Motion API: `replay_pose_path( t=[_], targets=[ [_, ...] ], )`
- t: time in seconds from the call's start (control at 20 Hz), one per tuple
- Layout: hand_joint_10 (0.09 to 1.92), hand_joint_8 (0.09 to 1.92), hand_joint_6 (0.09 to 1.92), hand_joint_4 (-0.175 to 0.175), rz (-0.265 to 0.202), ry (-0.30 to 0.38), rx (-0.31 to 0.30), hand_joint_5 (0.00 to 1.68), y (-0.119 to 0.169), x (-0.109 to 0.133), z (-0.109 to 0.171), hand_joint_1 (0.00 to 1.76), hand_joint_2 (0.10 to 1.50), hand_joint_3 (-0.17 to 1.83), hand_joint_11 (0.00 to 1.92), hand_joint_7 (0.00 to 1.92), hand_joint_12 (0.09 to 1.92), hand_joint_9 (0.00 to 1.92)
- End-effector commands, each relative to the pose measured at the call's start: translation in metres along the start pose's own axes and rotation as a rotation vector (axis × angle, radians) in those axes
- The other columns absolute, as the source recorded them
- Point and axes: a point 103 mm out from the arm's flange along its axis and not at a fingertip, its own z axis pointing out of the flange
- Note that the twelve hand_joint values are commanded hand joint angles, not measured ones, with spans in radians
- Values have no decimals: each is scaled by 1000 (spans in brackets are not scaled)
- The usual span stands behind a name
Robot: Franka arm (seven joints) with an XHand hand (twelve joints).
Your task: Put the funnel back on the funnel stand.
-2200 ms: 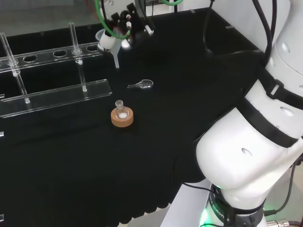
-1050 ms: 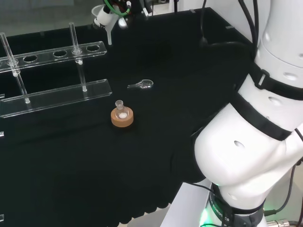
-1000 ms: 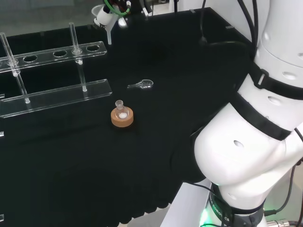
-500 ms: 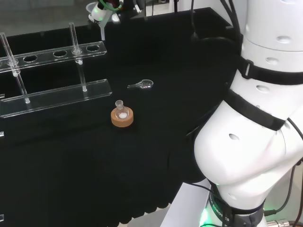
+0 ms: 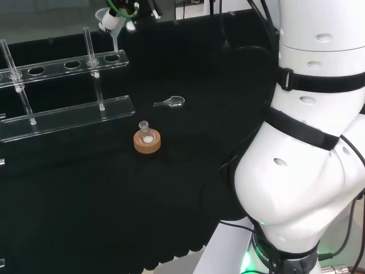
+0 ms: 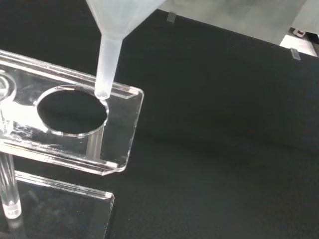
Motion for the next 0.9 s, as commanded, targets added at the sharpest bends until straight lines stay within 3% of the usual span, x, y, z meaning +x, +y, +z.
replay_pose_path(
  t=[0.05,0.45,0.9],
  targets=[
    [429,701,104,-58,-17,-1,-12,545,-2,10,11,672,784,483,761,579,1192,1068],
    [429,703,105,-61,-29,10,-12,544,0,19,24,675,783,486,771,570,1184,1066],
    [427,705,104,-62,-39,-11,31,540,6,29,45,676,781,488,766,550,1178,1056]
  ],
)
